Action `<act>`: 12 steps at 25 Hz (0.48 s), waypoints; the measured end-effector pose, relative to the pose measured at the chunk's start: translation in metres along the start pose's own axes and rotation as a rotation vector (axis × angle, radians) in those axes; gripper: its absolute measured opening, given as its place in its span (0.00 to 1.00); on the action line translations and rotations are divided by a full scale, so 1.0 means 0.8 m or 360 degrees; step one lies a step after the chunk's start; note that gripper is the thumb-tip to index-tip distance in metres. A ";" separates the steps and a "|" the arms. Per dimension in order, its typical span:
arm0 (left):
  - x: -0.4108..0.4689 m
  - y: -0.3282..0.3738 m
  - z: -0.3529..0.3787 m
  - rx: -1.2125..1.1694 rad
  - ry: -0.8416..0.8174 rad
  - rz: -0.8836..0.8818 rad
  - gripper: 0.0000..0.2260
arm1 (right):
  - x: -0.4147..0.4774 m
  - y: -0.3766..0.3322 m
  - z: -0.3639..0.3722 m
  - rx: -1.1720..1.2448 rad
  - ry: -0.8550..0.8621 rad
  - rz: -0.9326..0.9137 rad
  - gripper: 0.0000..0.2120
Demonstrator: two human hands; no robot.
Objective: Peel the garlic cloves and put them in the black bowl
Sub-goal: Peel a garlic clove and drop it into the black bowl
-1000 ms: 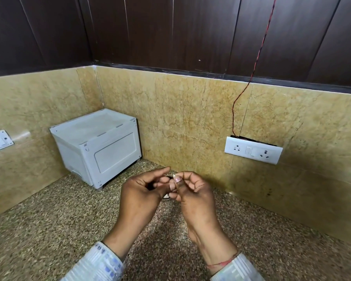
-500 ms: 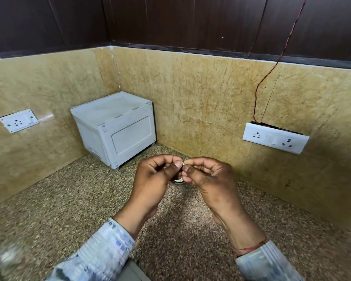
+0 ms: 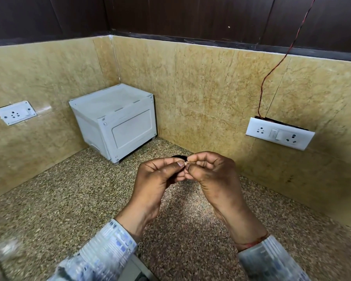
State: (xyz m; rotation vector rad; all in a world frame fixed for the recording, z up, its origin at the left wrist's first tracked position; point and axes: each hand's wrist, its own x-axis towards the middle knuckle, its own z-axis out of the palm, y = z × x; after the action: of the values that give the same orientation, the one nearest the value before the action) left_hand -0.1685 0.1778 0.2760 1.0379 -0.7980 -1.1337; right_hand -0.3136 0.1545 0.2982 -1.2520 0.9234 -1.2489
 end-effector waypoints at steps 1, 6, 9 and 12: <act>0.001 -0.001 -0.003 0.0022 -0.0005 -0.0022 0.05 | 0.001 0.003 0.001 -0.0026 -0.0007 0.0002 0.07; 0.007 -0.018 -0.013 0.0008 -0.0010 -0.0148 0.05 | 0.006 0.027 0.008 -0.0035 0.0022 0.0065 0.06; 0.014 -0.026 -0.023 -0.0234 -0.0089 -0.0401 0.06 | 0.011 0.047 0.010 0.0051 -0.0008 0.0202 0.06; 0.027 -0.036 -0.032 -0.0565 -0.0153 -0.0748 0.06 | 0.020 0.069 0.014 0.0356 -0.0059 0.0476 0.07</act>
State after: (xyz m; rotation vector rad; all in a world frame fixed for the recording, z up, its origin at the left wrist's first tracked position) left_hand -0.1492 0.1606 0.2405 0.8944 -0.4073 -1.6676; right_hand -0.2917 0.1349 0.2475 -0.9203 0.8809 -1.0555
